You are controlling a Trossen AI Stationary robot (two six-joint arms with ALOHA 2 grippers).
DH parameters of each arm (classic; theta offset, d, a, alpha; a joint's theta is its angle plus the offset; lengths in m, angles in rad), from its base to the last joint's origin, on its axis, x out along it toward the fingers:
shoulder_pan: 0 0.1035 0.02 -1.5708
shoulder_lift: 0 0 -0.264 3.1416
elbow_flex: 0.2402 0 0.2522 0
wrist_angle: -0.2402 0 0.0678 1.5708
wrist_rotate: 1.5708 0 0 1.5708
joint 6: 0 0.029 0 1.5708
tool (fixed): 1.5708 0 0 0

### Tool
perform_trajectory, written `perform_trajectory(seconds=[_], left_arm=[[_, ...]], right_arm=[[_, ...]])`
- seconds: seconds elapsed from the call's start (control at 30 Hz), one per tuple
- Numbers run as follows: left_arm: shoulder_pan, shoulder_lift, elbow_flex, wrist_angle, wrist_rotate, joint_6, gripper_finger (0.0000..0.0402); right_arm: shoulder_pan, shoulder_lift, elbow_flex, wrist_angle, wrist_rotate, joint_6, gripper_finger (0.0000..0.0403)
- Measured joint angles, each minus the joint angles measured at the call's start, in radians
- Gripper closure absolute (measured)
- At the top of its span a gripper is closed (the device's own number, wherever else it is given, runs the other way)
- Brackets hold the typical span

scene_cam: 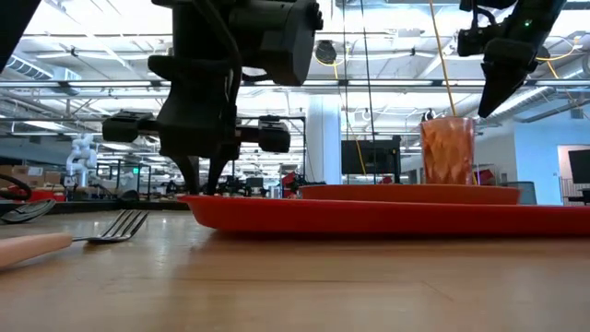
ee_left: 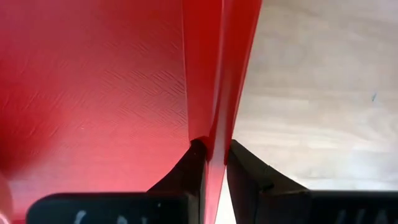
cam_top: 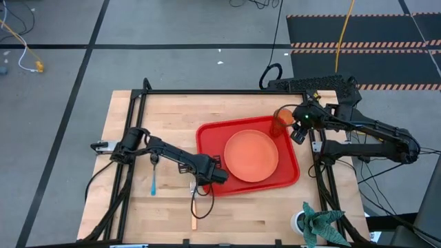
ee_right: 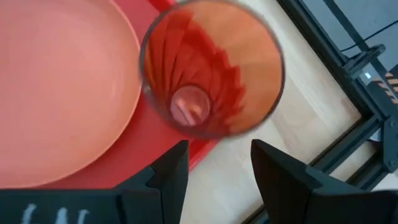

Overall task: Pick and place plate/cup/fork/spoon on tray
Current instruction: Move the red tray to the center of the table

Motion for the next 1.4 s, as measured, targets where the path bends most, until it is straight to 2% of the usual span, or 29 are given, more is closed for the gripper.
perform_trajectory(seconds=[0.13, 0.4, 0.57, 0.87, 1.0, 1.1, 1.27, 1.4], left_arm=[[0.008, 0.000, 0.000, -0.036, -0.032, -0.001, 0.0361], [0.021, -0.001, 0.000, -0.070, -0.055, 0.002, 0.0361], [0.035, -0.001, 0.000, -0.068, -0.056, -0.068, 0.0360], [0.053, -0.001, -0.001, -0.078, -0.020, -0.620, 0.0257], [0.052, -0.001, 0.011, -0.121, -0.015, -0.799, 0.0225], [0.053, -0.002, 0.035, -0.157, -0.016, -0.984, 0.0211], [0.066, -0.002, 0.081, -0.152, 0.000, -1.393, 0.0206], [0.082, -0.002, 0.111, -0.149, 0.070, -1.664, 0.0214]], right_arm=[[0.000, -0.010, 0.000, -0.006, -0.025, 0.011, 0.0238], [0.000, -0.035, 0.000, -0.029, -0.288, 0.059, 0.0238], [0.000, -0.035, -0.043, -0.075, -0.230, 0.137, 0.0238], [0.000, -0.035, -0.111, -0.061, -0.206, 0.157, 0.0238], [0.000, -0.035, -0.111, -0.061, -0.206, 0.133, 0.0238], [0.000, -0.035, -0.111, -0.061, -0.186, 0.125, 0.0238], [0.000, -0.035, -0.142, -0.037, -0.020, 0.175, 0.0238], [0.000, -0.029, -0.202, 0.032, -0.015, 0.186, 0.0238]])
